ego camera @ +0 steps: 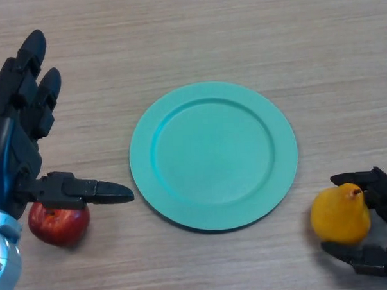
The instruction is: Pick up the yellow pear and place it on the plate
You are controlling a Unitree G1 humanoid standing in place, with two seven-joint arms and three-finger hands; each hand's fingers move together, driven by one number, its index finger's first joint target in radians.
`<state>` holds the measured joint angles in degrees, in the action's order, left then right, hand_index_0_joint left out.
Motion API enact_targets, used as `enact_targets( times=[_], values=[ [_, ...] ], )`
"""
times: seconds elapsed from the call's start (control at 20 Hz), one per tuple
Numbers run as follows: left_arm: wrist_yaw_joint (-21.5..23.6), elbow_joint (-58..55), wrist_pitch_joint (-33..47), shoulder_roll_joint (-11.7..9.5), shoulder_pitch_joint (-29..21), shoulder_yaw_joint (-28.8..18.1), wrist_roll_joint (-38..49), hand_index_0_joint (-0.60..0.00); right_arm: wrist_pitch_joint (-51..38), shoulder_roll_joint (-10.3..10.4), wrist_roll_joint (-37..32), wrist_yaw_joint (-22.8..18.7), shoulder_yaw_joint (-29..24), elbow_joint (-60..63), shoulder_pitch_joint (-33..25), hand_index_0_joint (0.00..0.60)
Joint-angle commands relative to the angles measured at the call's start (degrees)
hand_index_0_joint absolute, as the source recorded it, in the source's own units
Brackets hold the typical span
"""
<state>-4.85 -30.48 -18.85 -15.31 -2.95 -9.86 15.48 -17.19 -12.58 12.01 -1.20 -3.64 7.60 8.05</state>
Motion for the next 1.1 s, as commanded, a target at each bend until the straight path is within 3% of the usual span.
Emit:
enact_targets(
  times=[0.05, 0.25, 0.4, 0.55, 0.65, 0.8, 1.0, 1.1],
  values=[
    [-0.41, -3.38, 9.12, -1.81, -1.34, -4.07, 0.61, 0.0, -2.97, -1.67, -2.0, 0.65, -3.47, -7.06, -0.32, 0.6],
    [-0.53, -4.08, 8.63, -1.58, -0.77, -3.99, 1.14, 0.0, 5.52, -1.09, -2.52, 3.61, -2.83, -18.65, -1.71, 0.6],
    [-0.82, -5.78, 6.53, -1.98, -0.69, -5.11, 2.78, 0.0, 14.49, -0.27, -4.76, 5.39, 1.94, -24.62, -7.61, 0.6],
    [-0.95, -6.12, 6.73, -2.17, -0.54, -5.92, 2.96, 0.0, 14.82, 0.98, -5.23, 4.62, 5.96, -22.85, -12.99, 0.6],
    [-0.88, -6.08, 7.79, -1.92, -0.01, -6.07, 2.69, 0.0, 12.24, 1.52, -4.68, 3.83, 8.78, -17.78, -17.7, 0.6],
    [-1.22, -6.79, 8.24, -1.74, 0.96, -7.16, 3.72, 0.0, 6.33, 1.68, -4.04, -0.85, 11.62, -2.09, -25.48, 0.6],
    [-1.16, -7.04, 8.69, -1.56, 1.74, -7.55, 3.6, 0.0, 5.16, 1.69, -5.21, -8.83, 15.12, 10.64, -29.73, 0.6],
    [-1.3, -7.58, 7.59, -1.77, 1.87, -7.99, 3.9, 0.0, 6.09, 1.69, -1.89, -8.0, 16.55, 12.6, -29.89, 0.6]
  ],
)
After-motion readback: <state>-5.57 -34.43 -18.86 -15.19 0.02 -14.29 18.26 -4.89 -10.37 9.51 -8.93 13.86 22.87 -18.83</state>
